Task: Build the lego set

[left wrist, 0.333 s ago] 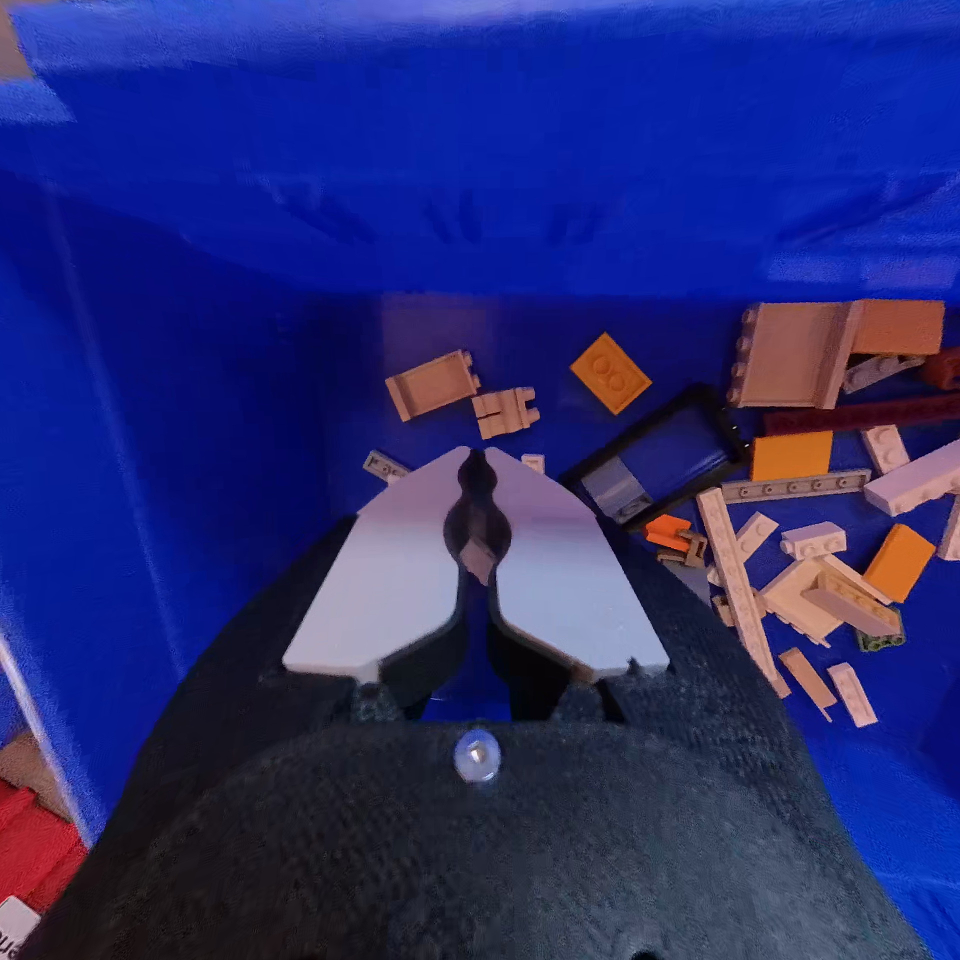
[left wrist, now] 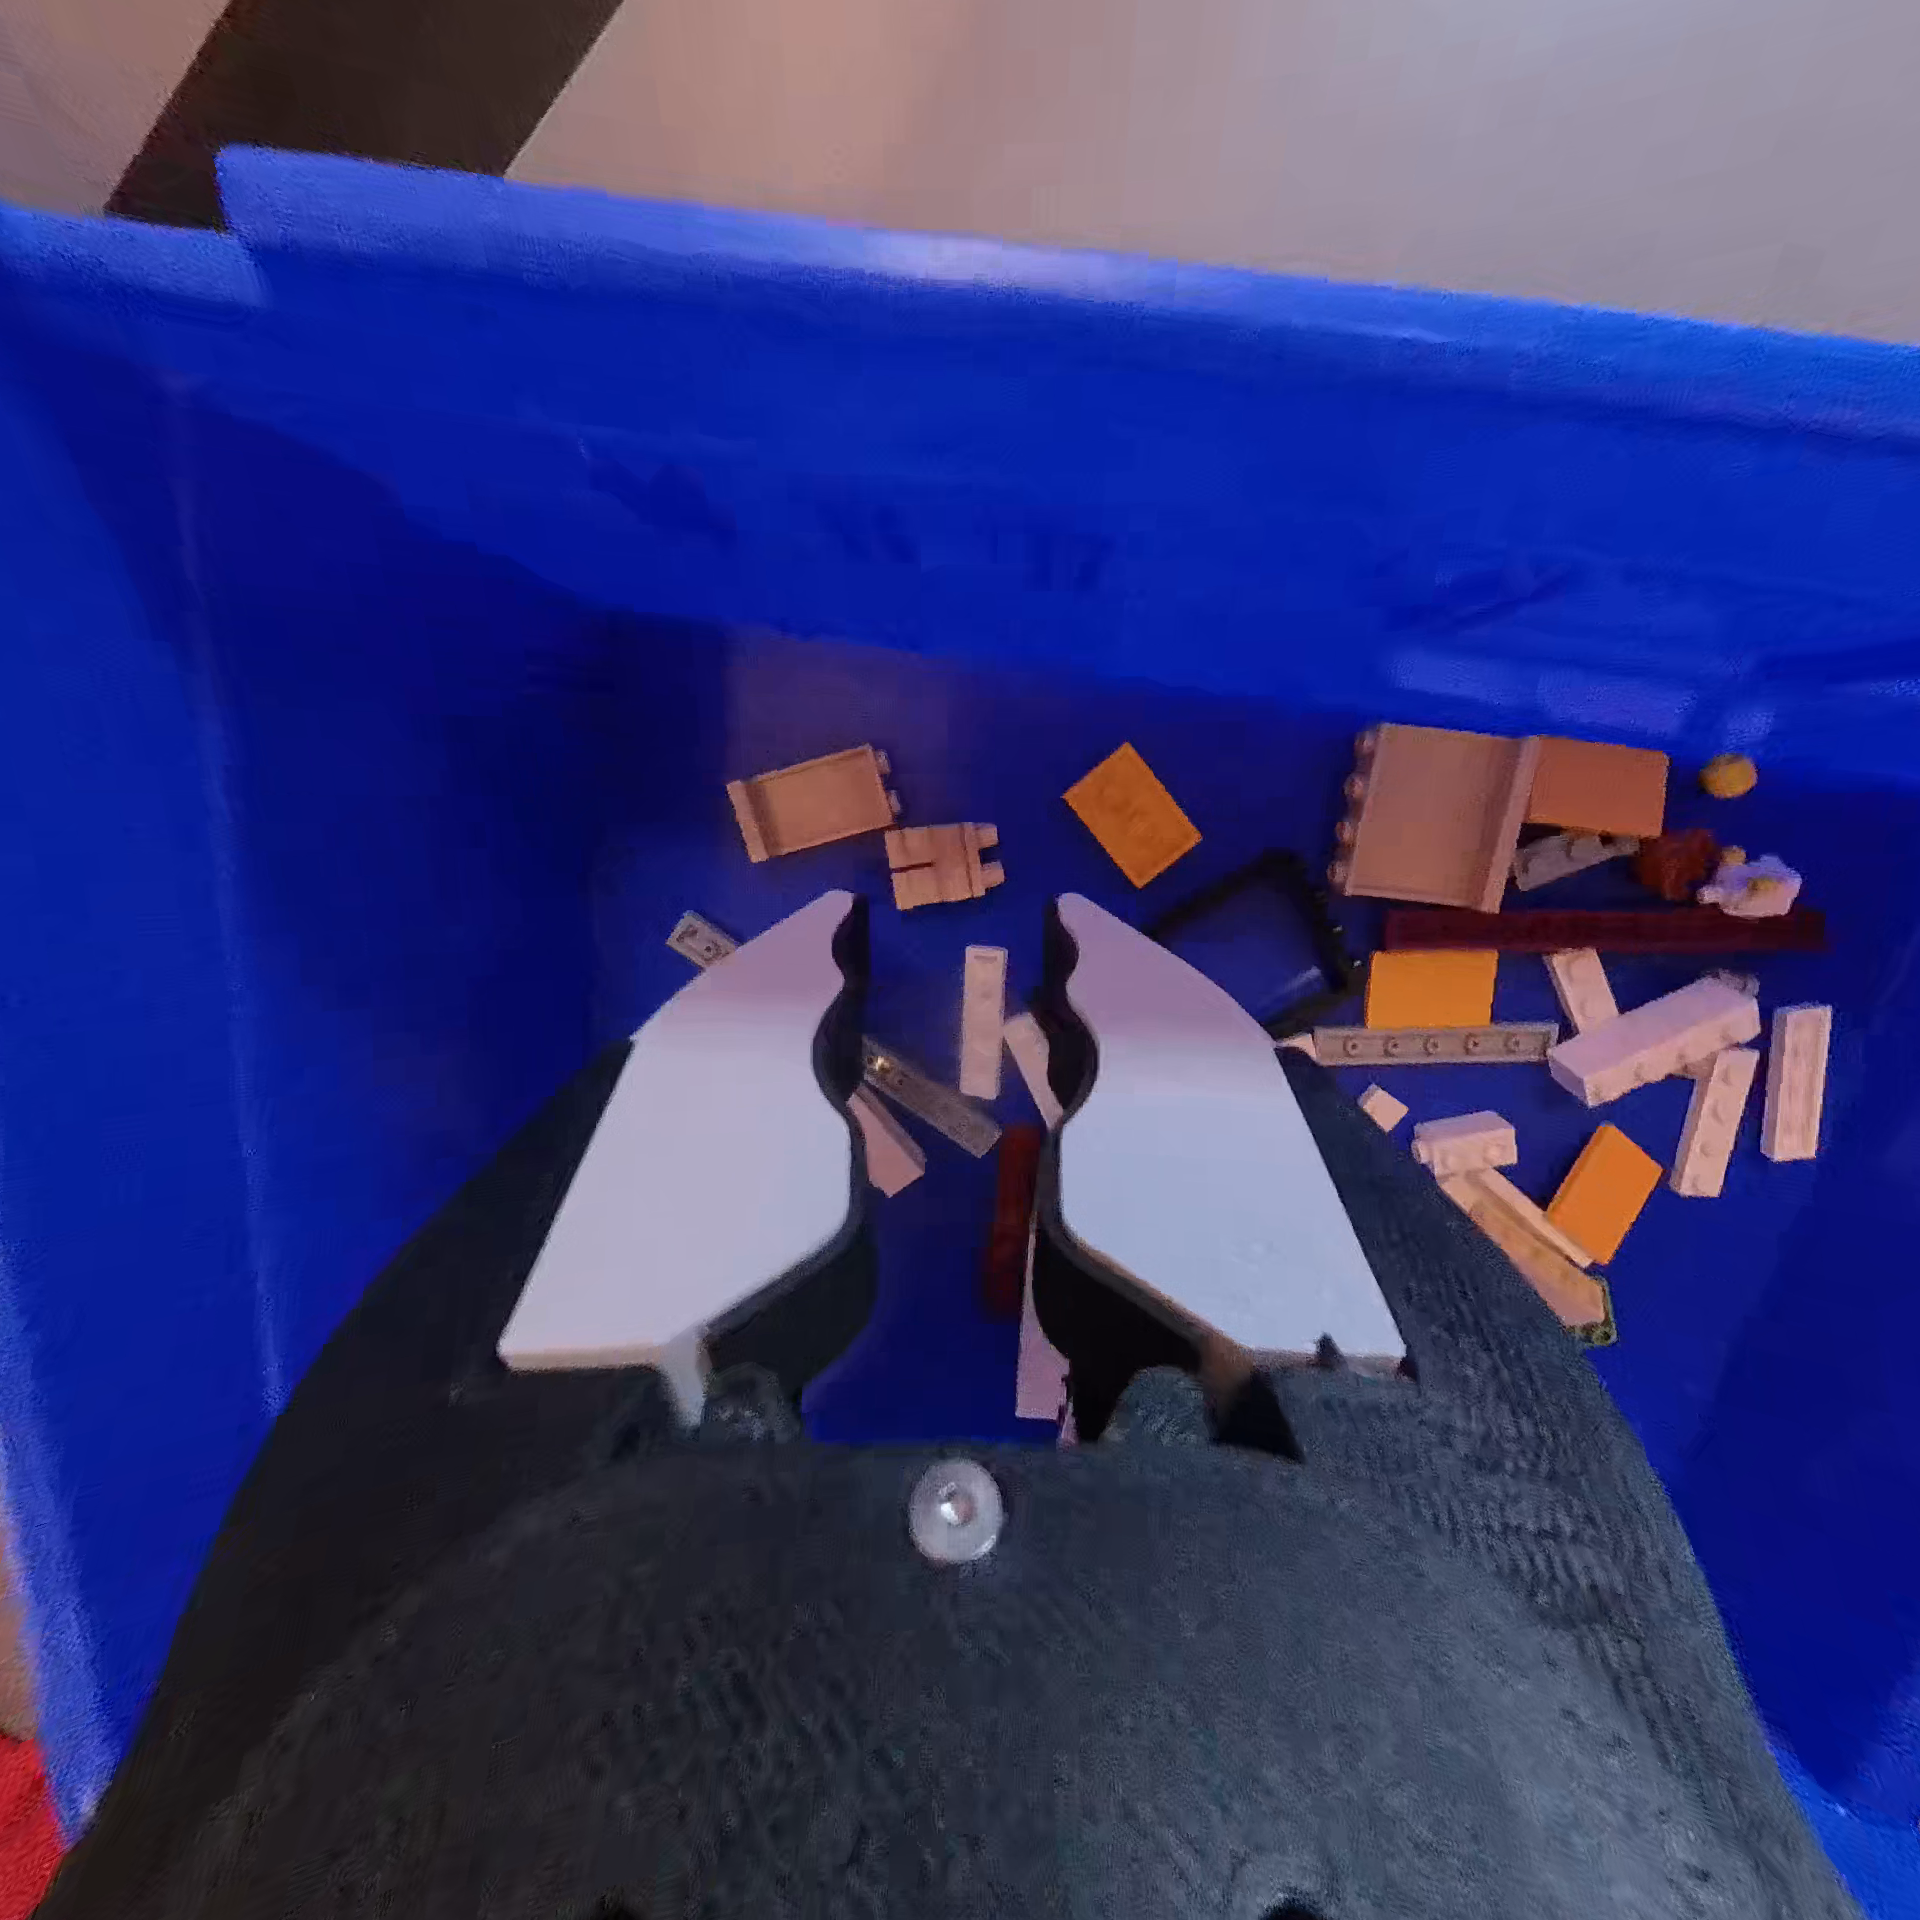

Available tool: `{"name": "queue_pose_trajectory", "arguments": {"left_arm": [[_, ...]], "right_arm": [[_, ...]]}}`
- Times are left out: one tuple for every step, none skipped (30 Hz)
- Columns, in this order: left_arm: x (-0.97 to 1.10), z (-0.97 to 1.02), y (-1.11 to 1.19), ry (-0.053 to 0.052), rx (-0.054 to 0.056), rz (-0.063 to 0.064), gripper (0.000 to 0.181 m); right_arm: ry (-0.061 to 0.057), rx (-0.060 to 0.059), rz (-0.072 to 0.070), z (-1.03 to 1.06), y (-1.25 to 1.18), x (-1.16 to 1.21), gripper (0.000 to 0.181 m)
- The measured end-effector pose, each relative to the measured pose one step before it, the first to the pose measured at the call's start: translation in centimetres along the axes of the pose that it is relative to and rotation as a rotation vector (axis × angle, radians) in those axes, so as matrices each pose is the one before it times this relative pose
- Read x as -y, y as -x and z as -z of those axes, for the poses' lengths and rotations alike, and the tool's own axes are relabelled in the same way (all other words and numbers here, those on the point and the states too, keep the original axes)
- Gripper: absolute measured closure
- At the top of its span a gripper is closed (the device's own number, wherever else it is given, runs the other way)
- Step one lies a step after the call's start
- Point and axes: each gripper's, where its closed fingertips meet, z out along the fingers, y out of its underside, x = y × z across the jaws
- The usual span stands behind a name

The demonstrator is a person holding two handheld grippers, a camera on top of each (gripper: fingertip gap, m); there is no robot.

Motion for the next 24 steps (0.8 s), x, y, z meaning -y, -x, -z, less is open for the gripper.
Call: {"name": "queue_pose_trajectory", "arguments": {"left_arm": [[0.049, -0.417, 0.256, -0.0027, -0.0008, 0.0325, 0.145], [0.024, -0.409, 0.151, -0.0020, -0.0072, 0.0277, 0.148], [-0.075, -0.388, -0.012, 0.0048, -0.0160, 0.0259, 0.150], [-0.158, -0.365, -0.073, 0.0111, -0.0161, 0.0184, 0.153], [-0.262, -0.260, -0.062, 0.0167, -0.0111, 0.0057, 0.156], [0.210, 0.065, 0.122, -0.0125, 0.0068, -0.0075, 0.159], [-0.049, 0.118, 0.028, 0.0058, 0.0013, 0.0001, 0.158], [-0.034, 0.226, -0.004, 0.0017, 0.0013, 0.0061, 0.159], [0.159, 0.434, -0.135, -0.0131, -0.0029, 0.0051, 0.159], [0.247, 0.656, -0.291, -0.0212, -0.0077, 0.0005, 0.159], [0.390, 0.861, -0.347, -0.0308, -0.0026, -0.0004, 0.159], [0.636, 1.039, -0.717, -0.0453, -0.0157, 0.0017, 0.159], [0.921, 1.209, -1.379, -0.0591, -0.0415, 0.0027, 0.159], [1.092, 1.068, -1.876, -0.0661, -0.0609, -0.0034, 0.159], [1.341, 0.996, -2.758, -0.0765, -0.0981, -0.0139, 0.159], [1.672, 0.766, -3.500, -0.0955, -0.1361, -0.0143, 0.159], [1.732, 0.267, -3.566, -0.0949, -0.1410, 0.0014, 0.159], [1.460, -0.309, -3.418, -0.0745, -0.1295, 0.0015, 0.159], [0.980, -0.877, -3.045, -0.0490, -0.1088, -0.0180, 0.160], [0.519, -1.310, -2.563, -0.0281, -0.0858, -0.0348, 0.160], [0.287, -1.667, -2.091, -0.0180, -0.0681, -0.0369, 0.160], [0.203, -1.740, -1.951, -0.0201, -0.0738, -0.0291, 0.160], [0.176, -1.944, -1.599, -0.0197, -0.0722, -0.0225, 0.160], [0.024, -1.917, -1.102, -0.0201, -0.0572, -0.0188, 0.160]], "right_arm": [[-0.0039, -0.0023, 0.0022, 0.101, 0.002, 0.093, 0.129], [-0.0042, -0.0024, -0.0001, 0.096, -0.018, 0.084, 0.129], [-0.0037, -0.0023, -0.0016, 0.091, -0.047, 0.068, 0.128], [-0.0026, -0.0019, -0.0017, 0.088, -0.054, 0.035, 0.128], [-0.0018, -0.0021, -0.0009, 0.079, -0.046, 0.022, 0.128], [-0.0019, -0.0025, -0.0005, 0.083, -0.062, 0.021, 0.128], [-0.0028, -0.0016, -0.0009, 0.076, -0.041, 0.044, 0.129], [-0.0029, 0.0000, -0.0015, 0.067, -0.022, 0.049, 0.129], [-0.0030, 0.0006, -0.0006, 0.063, 0.001, 0.054, 0.129], [-0.0031, 0.0005, 0.0011, 0.059, 0.030, 0.073, 0.129], [-0.0042, 0.0011, 0.0019, 0.067, 0.037, 0.103, 0.129], [-0.0055, 0.0029, 0.0020, 0.063, 0.072, 0.130, 0.129], [-0.0079, 0.0063, 0.0032, 0.064, 0.150, 0.158, 0.128], [-0.0115, 0.0110, 0.0063, 0.059, 0.251, 0.225, 0.128], [-0.0139, 0.0145, 0.0102, 0.046, 0.325, 0.261, 0.128], [-0.0175, 0.0236, 0.0165, 0.037, 0.526, 0.340, 0.128], [-0.0225, 0.0357, 0.0216, 0.020, 0.762, 0.425, 0.128], [-0.0229, 0.0417, 0.0236, -0.047, 0.921, 0.460, 0.128], [-0.0191, 0.0484, 0.0277, -0.124, 1.066, 0.451, 0.128], [-0.0151, 0.0556, 0.0318, -0.185, 1.224, 0.436, 0.129], [-0.0138, 0.0572, 0.0313, -0.237, 1.275, 0.506, 0.130], [-0.0138, 0.0564, 0.0271, -0.254, 1.234, 0.596, 0.132], [-0.0134, 0.0490, 0.0221, -0.297, 1.046, 0.664, 0.133], [-0.0140, 0.0376, 0.0195, -0.297, 0.804, 0.750, 0.134]]}}
